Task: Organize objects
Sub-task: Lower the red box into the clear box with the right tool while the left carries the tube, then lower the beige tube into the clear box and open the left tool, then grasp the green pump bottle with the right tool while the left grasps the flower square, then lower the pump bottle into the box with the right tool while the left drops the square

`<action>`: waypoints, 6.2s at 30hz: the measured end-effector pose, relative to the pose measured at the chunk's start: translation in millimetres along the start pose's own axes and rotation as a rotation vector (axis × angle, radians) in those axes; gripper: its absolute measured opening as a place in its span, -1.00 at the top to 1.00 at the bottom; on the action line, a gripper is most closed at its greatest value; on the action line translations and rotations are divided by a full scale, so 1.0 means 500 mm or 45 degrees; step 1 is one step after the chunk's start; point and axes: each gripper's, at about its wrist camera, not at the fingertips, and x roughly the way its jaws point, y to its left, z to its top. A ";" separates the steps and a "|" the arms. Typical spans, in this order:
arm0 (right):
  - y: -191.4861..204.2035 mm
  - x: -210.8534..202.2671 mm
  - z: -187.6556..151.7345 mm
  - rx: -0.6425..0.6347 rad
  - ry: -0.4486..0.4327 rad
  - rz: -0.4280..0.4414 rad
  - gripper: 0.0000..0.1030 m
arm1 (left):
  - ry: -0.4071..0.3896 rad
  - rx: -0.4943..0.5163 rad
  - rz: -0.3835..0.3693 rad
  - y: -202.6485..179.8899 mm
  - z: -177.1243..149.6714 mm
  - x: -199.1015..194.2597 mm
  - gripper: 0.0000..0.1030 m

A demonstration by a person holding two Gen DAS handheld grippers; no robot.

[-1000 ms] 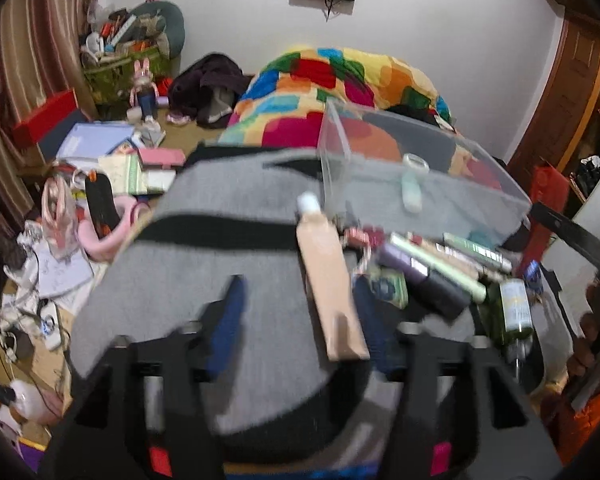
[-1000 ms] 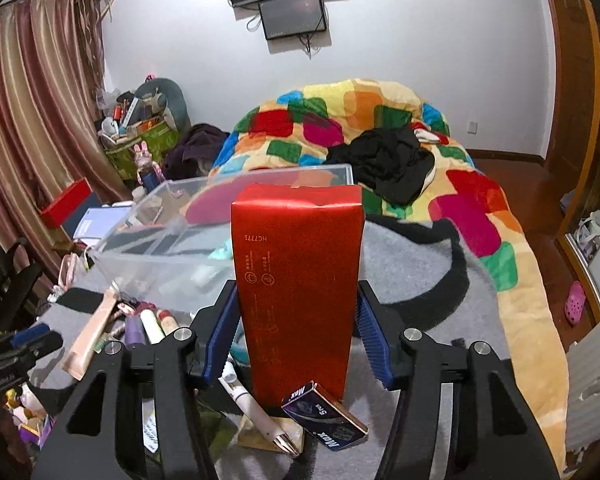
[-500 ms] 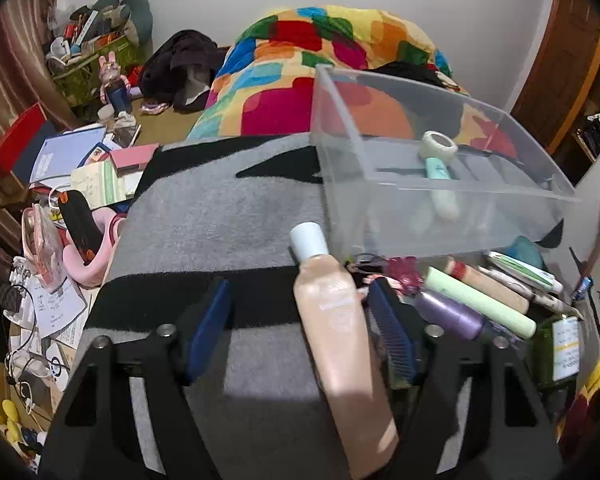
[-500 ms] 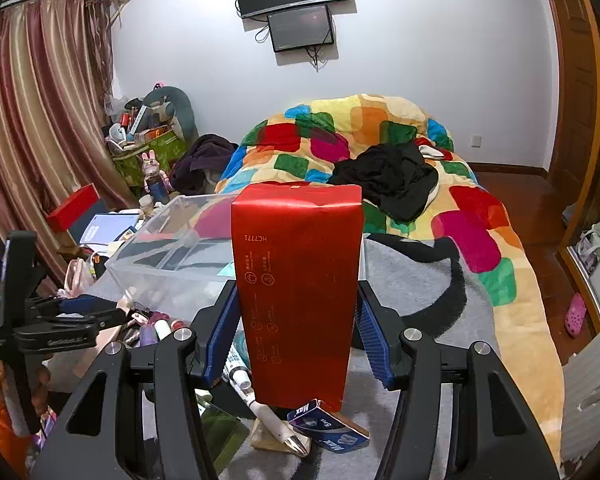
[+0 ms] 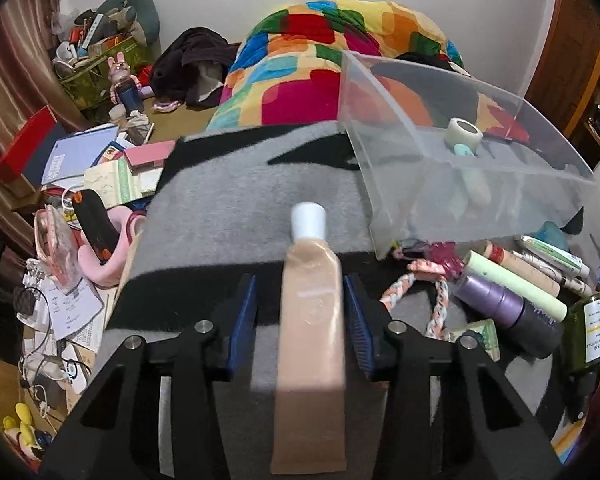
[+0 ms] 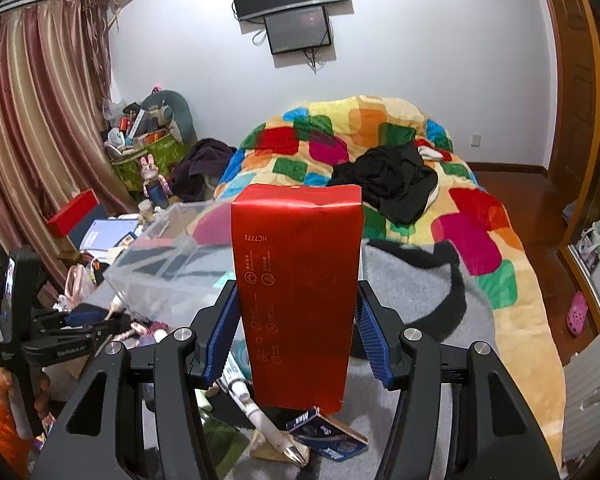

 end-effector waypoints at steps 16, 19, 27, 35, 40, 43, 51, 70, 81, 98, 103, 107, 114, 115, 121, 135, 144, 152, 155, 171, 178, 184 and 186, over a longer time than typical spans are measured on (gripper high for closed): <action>0.004 -0.013 0.095 0.020 -0.121 0.002 -0.02 | -0.073 0.043 0.003 -0.009 0.020 -0.019 0.87; 0.009 0.003 0.111 0.012 -0.119 -0.005 -0.03 | -0.119 0.034 0.003 -0.006 0.030 -0.041 0.88; 0.025 0.069 0.127 -0.039 0.012 0.048 -0.03 | -0.109 0.056 -0.027 -0.004 0.039 -0.047 0.86; 0.012 0.157 0.115 -0.030 0.230 0.110 -0.03 | 0.004 0.118 -0.029 -0.018 0.021 0.014 0.19; 0.013 0.184 0.101 -0.043 0.297 0.111 -0.02 | 0.032 0.122 -0.046 -0.019 0.032 0.031 0.19; 0.012 0.193 0.095 -0.043 0.321 0.116 -0.02 | 0.040 0.141 -0.051 -0.023 0.039 0.039 0.28; 0.015 0.199 0.090 -0.069 0.348 0.125 -0.02 | -0.013 0.068 -0.020 -0.002 0.044 0.014 0.57; 0.041 0.159 0.067 -0.172 0.302 0.107 -0.36 | -0.195 0.161 -0.161 -0.104 0.170 -0.094 0.59; 0.041 0.100 0.052 -0.206 0.211 0.096 -0.41 | -0.027 0.316 -0.201 -0.195 0.191 -0.040 0.58; -0.001 0.035 0.006 -0.152 0.153 0.036 -0.46 | -0.242 0.308 -0.212 -0.173 0.156 -0.166 -0.02; -0.025 0.026 -0.014 -0.109 0.180 0.014 -0.46 | -0.282 0.300 -0.196 -0.164 0.111 -0.189 -0.22; -0.036 0.014 -0.036 -0.071 0.210 0.023 -0.47 | -0.287 0.288 -0.163 -0.157 0.069 -0.192 -0.27; 0.000 -0.009 -0.079 -0.083 0.233 0.059 -0.47 | -0.226 0.259 -0.122 -0.152 -0.016 -0.166 -0.27; 0.007 -0.012 -0.083 -0.089 0.232 0.065 -0.47 | -0.218 0.255 -0.117 -0.150 -0.027 -0.162 -0.27; 0.057 -0.022 -0.110 -0.099 0.248 0.159 -0.47 | -0.173 0.208 -0.126 -0.144 -0.099 -0.149 -0.27; 0.116 0.036 -0.172 -0.104 0.418 0.225 -0.18 | -0.056 0.132 -0.225 -0.135 -0.098 -0.074 -0.15; 0.089 0.022 -0.168 -0.081 0.382 0.187 0.25 | -0.088 0.124 -0.183 -0.146 -0.087 -0.054 0.11; 0.082 -0.016 -0.140 -0.090 0.289 0.171 0.25 | -0.114 0.075 -0.194 -0.127 -0.095 -0.069 0.35; 0.082 -0.029 -0.114 -0.101 0.236 0.168 0.25 | -0.143 0.058 -0.202 -0.123 -0.091 -0.087 0.35; 0.060 -0.025 0.026 -0.092 0.033 0.099 0.25 | -0.421 0.048 -0.225 -0.130 0.021 -0.209 0.35; 0.062 0.007 0.064 -0.116 0.050 0.097 0.25 | -0.464 0.032 -0.215 -0.127 0.080 -0.213 0.35; 0.063 0.072 0.081 -0.074 0.136 0.124 0.25 | -0.452 0.039 -0.170 -0.137 0.122 -0.180 0.35; 0.066 0.098 0.082 -0.066 0.177 0.139 0.25 | -0.433 0.038 -0.160 -0.140 0.130 -0.163 0.35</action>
